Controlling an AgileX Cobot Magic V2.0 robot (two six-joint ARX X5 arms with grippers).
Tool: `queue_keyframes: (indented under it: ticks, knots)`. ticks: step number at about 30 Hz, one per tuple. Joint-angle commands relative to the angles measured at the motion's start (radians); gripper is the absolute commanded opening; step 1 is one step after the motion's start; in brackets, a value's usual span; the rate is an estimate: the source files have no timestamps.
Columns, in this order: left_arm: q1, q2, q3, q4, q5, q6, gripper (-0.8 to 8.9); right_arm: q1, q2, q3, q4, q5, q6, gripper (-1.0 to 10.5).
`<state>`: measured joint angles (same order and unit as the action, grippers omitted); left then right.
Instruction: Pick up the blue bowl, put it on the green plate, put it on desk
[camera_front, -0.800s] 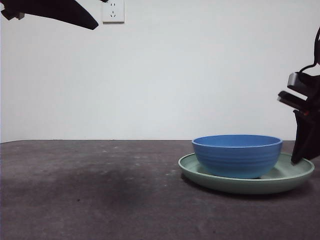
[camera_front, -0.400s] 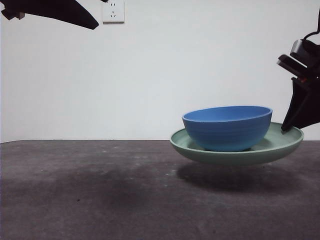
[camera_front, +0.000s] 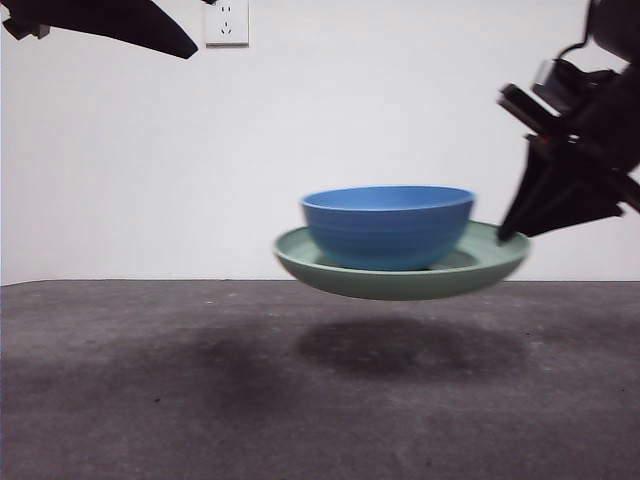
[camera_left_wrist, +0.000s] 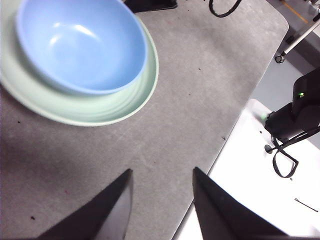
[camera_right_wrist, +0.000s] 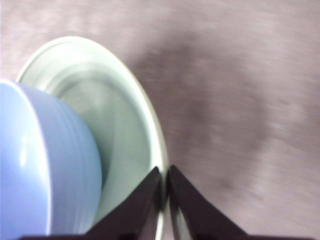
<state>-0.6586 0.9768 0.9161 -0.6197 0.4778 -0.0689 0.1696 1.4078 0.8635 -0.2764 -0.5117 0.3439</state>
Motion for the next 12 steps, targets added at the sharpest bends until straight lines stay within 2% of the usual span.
queue_keyframes:
  ticks: [1,12]
  knots:
    - [-0.009,0.008,0.007,0.011,0.005,0.009,1.89,0.053,0.009,0.018,0.047,0.019,0.080,0.1]
    - [-0.009,0.008,0.007,0.010,0.005,0.009,1.89,0.208,0.132,0.021,0.189,0.101,0.192,0.1]
